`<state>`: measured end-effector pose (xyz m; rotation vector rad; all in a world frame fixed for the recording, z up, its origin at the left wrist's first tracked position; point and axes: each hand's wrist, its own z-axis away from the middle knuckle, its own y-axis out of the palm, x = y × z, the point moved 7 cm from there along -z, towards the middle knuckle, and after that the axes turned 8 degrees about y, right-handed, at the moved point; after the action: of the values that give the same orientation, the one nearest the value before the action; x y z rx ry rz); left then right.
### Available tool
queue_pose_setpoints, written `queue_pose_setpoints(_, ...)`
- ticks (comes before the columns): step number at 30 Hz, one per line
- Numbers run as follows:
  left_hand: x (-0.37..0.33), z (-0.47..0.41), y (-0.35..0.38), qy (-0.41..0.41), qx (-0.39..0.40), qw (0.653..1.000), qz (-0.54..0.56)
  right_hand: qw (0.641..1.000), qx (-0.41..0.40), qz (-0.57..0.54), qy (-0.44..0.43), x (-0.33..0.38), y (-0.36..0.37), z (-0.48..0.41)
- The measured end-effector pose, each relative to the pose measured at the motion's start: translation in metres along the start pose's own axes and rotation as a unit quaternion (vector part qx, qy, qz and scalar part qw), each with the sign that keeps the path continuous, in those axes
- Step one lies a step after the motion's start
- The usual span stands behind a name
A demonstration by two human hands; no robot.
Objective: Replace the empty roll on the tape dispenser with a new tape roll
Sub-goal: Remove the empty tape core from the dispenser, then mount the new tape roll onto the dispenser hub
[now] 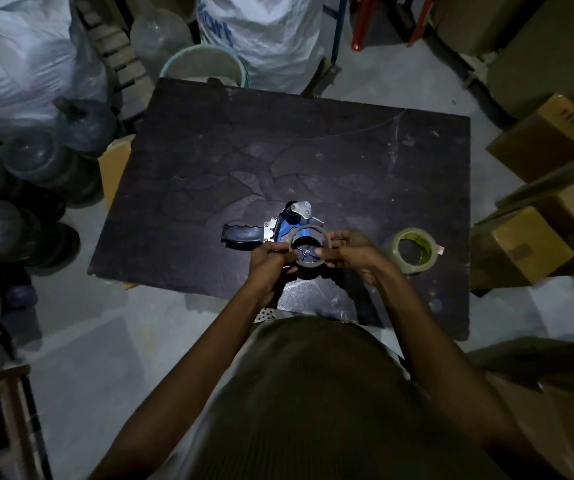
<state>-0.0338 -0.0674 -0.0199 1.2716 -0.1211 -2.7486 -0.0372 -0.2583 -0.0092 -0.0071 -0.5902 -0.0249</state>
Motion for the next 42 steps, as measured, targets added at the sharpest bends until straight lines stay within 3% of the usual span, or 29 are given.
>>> queue_pose_setpoints(6, -0.019, -0.004, 0.005, 0.029, 0.045, 0.998, 0.030, 0.992, -0.026, -0.110, -0.055, 0.025, -0.021, 0.007)
queue_pose_setpoints(11, -0.021, -0.003, 0.009, 0.035, 0.050, 0.998, 0.005, 0.956, -0.183, -0.225, -0.045, 0.026, -0.067, -0.008)
queue_pose_setpoints(16, -0.016, -0.005, 0.017, 0.026, 0.064, 0.998, -0.006, 0.931, -0.260, -0.257, -0.022, 0.016, -0.086, -0.025)
queue_pose_setpoints(20, -0.014, -0.007, 0.031, 0.029, 0.088, 0.995, -0.029, 0.943, -0.263, -0.202, -0.017, 0.008, -0.088, -0.016)
queue_pose_setpoints(22, -0.017, -0.009, 0.040, 0.030, 0.095, 0.995, -0.029, 0.934, -0.339, -0.096, -0.052, 0.007, -0.109, 0.004)
queue_pose_setpoints(24, -0.021, -0.010, 0.050, 0.030, 0.098, 0.995, -0.014, 0.890, -0.447, 0.055, -0.075, 0.002, -0.135, 0.018)
queue_pose_setpoints(26, -0.024, -0.010, 0.058, 0.028, 0.099, 0.995, -0.008, 0.841, -0.516, 0.160, -0.019, -0.011, -0.149, 0.026)
queue_pose_setpoints(29, -0.022, -0.012, 0.069, 0.023, 0.116, 0.993, 0.000, 0.842, -0.501, 0.180, 0.091, -0.032, -0.150, 0.027)
queue_pose_setpoints(31, -0.021, -0.012, 0.073, 0.019, 0.124, 0.992, -0.008, 0.850, -0.484, 0.187, 0.095, -0.038, -0.147, 0.022)
queue_pose_setpoints(38, -0.025, -0.011, 0.077, 0.019, 0.126, 0.991, -0.024, 0.846, -0.482, 0.225, 0.043, -0.036, -0.149, 0.016)
queue_pose_setpoints(42, -0.029, -0.011, 0.075, 0.018, 0.126, 0.992, -0.017, 0.874, -0.439, 0.185, -0.100, -0.005, -0.131, 0.022)
